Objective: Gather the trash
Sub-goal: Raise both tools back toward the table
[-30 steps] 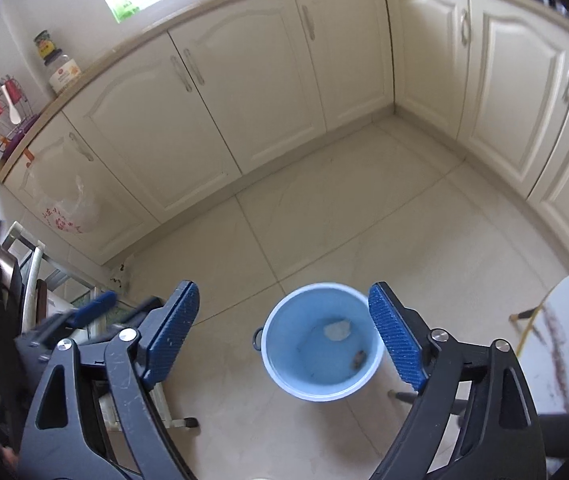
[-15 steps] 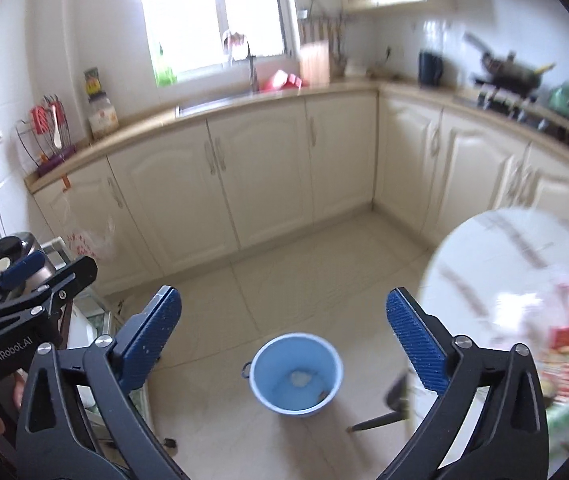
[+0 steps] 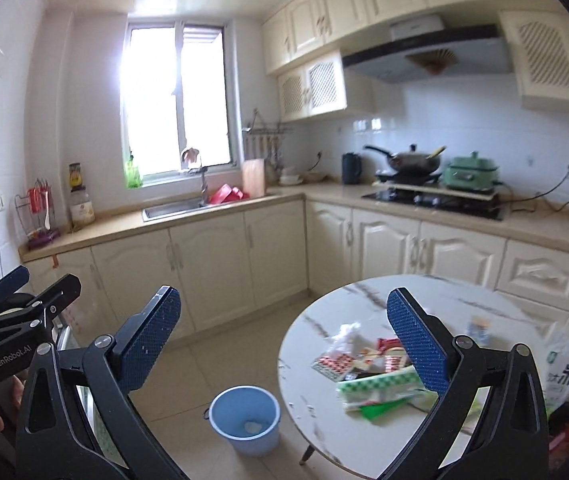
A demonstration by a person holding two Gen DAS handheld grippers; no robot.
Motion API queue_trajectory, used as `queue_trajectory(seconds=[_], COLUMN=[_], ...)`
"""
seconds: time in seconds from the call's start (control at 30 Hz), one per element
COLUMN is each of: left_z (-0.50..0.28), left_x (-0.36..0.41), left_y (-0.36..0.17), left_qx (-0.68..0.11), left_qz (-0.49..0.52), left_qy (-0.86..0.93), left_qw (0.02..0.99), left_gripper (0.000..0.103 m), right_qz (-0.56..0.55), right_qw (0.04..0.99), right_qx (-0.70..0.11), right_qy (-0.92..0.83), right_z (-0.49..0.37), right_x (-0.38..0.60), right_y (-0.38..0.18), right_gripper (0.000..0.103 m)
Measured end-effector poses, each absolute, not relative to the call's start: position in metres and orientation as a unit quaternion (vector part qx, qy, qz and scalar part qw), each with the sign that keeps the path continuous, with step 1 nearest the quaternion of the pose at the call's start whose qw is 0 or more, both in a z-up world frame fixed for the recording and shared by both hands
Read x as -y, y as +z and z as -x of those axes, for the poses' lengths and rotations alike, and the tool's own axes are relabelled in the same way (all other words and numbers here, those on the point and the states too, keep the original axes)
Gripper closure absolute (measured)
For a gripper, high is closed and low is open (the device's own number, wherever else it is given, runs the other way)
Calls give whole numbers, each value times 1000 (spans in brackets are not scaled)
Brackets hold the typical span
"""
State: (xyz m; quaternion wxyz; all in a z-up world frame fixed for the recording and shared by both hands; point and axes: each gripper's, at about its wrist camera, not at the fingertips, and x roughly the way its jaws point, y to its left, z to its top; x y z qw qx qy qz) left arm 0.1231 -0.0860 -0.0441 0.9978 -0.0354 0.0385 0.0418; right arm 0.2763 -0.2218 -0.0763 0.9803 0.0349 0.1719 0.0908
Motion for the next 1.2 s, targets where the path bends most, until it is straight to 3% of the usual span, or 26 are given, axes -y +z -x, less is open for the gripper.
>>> queue_trajectory(seconds=[0.23, 0.53, 0.87, 1.2], left_z=[-21, 14, -54, -178], left_x=[66, 42, 42, 64], left_y=[-80, -123, -101, -91], left_qx=[13, 35, 11, -84], left_qz=[16, 7, -3, -27], left_qy=[19, 3, -12, -58], left_qw=[1000, 999, 1000, 994], left_gripper=[1, 1, 1, 1], right_qz=[-40, -53, -68, -98], right_qw=[988, 992, 990, 976], right_qx=[-139, -111, -123, -182], right_qy=[56, 9, -22, -75], right_z=[-214, -173, -181, -222], right_x=[262, 304, 335, 393], right_y=[-47, -26, -37, -89], right_gripper=[0, 0, 0, 0])
